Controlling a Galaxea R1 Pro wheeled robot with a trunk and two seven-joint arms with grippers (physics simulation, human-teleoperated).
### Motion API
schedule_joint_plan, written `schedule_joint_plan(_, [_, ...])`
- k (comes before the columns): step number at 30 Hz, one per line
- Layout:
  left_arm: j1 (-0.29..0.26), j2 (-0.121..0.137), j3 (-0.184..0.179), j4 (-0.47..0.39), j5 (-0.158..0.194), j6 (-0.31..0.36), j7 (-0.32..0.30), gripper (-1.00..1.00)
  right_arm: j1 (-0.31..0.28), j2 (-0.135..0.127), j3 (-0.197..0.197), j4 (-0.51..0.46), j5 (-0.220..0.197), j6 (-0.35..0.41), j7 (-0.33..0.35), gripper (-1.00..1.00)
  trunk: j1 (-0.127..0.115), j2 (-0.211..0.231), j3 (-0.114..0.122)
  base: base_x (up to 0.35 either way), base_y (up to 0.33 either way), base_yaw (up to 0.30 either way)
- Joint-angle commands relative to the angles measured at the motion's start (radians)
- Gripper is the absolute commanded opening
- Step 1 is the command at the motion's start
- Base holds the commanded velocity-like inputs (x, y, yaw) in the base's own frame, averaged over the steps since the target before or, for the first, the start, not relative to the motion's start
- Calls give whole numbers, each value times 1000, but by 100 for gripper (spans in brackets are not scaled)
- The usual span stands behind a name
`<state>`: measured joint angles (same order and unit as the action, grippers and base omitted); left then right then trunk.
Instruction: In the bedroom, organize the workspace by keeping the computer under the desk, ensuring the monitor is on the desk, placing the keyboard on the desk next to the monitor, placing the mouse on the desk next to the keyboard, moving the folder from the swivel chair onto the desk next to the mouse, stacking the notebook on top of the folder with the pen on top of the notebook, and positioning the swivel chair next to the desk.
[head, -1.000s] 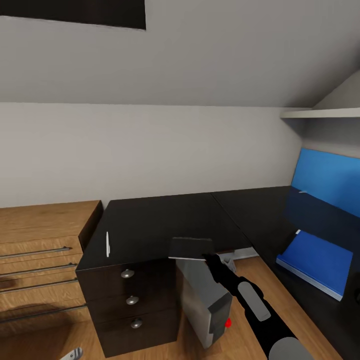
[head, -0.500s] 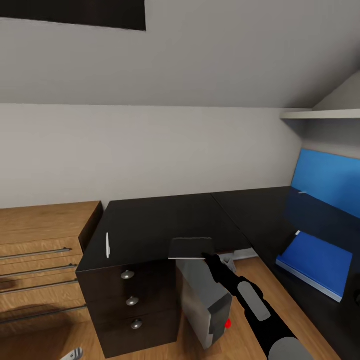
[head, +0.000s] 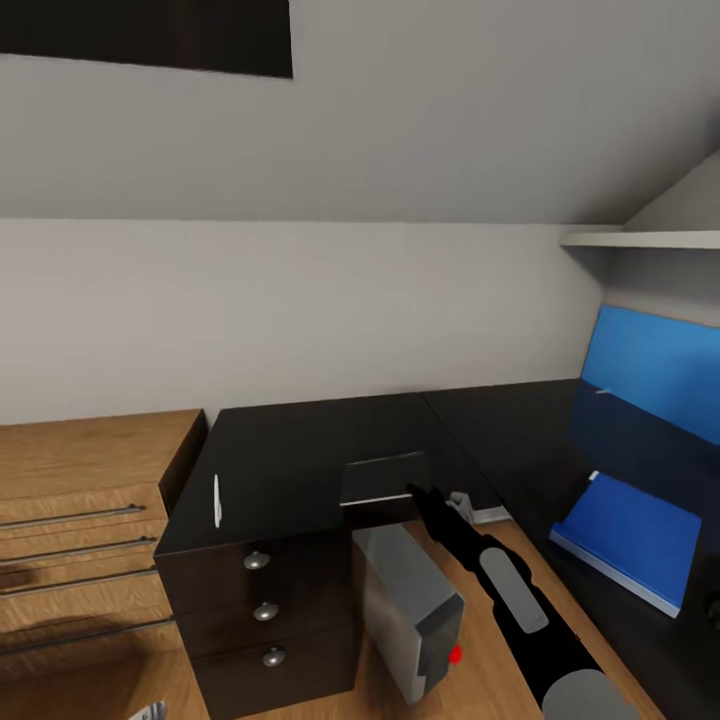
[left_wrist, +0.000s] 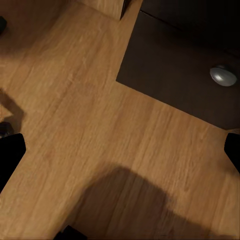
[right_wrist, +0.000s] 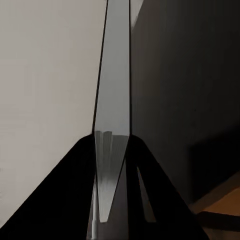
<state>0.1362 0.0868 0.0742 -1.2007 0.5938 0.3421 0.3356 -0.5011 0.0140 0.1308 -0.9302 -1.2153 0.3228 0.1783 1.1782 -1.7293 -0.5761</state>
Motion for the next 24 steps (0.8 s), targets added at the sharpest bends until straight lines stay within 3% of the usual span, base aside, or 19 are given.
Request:
schedule_joint_plan(1, [0, 0, 0, -2, 10, 3, 6, 100, -1, -1, 0, 0, -6, 4, 2, -100, -4, 7, 2, 0, 0, 0])
schedule_joint_plan(11, [0, -1, -1, 0, 9, 4, 6, 100, -1, -32, -3, -50, -6, 4, 3, -100, -42, 77, 34, 0, 0, -42])
schedule_joint_plan(17, [0, -1, -16, 12, 9, 4, 6, 100, -1, -102, -7, -90, -12, 3, 3, -100, -65, 119, 52, 0, 0, -227])
schedule_joint_plan(20, [0, -1, -28, 29, 9, 5, 6, 100, -1, -119, -14, -98, -13, 2, 2, -100, -73, 133, 59, 0, 0, -259])
schedule_joint_plan(24, [0, 0, -37, 50, 8, 5, 7, 100, -1, -134, -53, -103, -14, 3, 0, -100, -73, 133, 59, 0, 0, -274])
